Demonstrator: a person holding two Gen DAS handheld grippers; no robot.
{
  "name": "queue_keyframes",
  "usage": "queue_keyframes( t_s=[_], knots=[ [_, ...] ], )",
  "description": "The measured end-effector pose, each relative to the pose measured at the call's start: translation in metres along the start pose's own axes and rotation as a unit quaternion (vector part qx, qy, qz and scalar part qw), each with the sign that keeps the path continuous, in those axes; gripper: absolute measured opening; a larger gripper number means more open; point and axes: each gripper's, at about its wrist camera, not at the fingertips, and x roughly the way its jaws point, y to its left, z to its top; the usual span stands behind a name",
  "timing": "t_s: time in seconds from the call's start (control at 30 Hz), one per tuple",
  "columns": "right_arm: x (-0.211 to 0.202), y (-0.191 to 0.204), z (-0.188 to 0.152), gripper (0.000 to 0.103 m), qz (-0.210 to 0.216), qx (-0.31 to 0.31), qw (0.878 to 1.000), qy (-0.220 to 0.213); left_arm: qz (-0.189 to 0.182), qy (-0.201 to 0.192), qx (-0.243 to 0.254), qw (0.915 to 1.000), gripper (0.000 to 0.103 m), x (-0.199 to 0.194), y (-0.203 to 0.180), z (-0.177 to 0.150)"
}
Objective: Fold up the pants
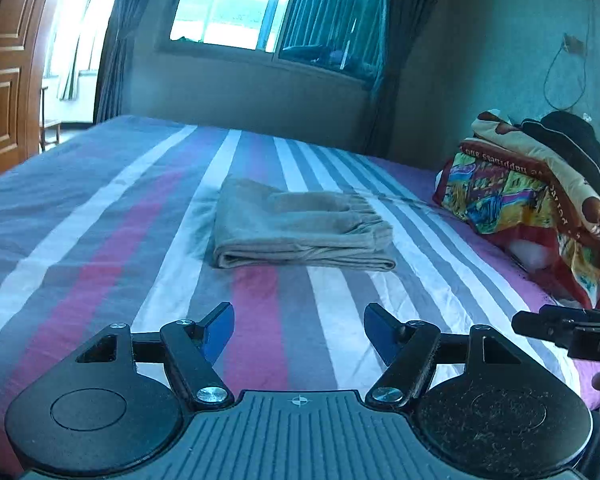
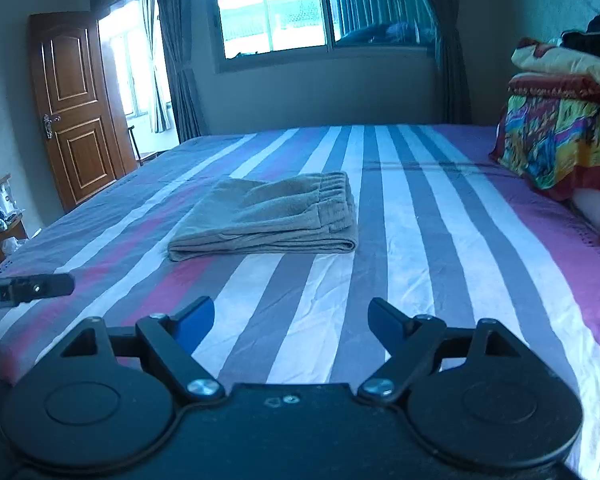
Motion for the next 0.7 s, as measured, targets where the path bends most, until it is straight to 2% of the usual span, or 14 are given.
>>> queue_keyframes(
  t_s=[0.1, 0.2, 0.27, 0.7],
  knots=[
    [-0.014, 0.007, -0.003, 0.083, -0.006, -0.007, 1.000, -0.010, 0.004, -0.009, -0.001, 1.0000, 0.072, -0.012, -0.013, -0.004],
    [-0.032, 0.012, -0.007, 0.084, -0.020, -0.004, 0.999, -0.033, 0.026, -0.034, 0.000, 0.9991, 0.072, -0.030, -0.016, -0.018],
    [-0.041, 0.015, -0.010, 0.084, -0.030, -0.001, 0.999, -0.045, 0.028, -0.033, -0.005, 0.9990, 0.073, -0.036, -0.015, -0.025],
    [-0.051, 0.035, -0.015, 0.085, -0.024, -0.027, 0.998, -0.059, 0.017, -0.060, 0.012, 0.9980, 0.081, -0.052, -0.027, -0.020]
  ],
)
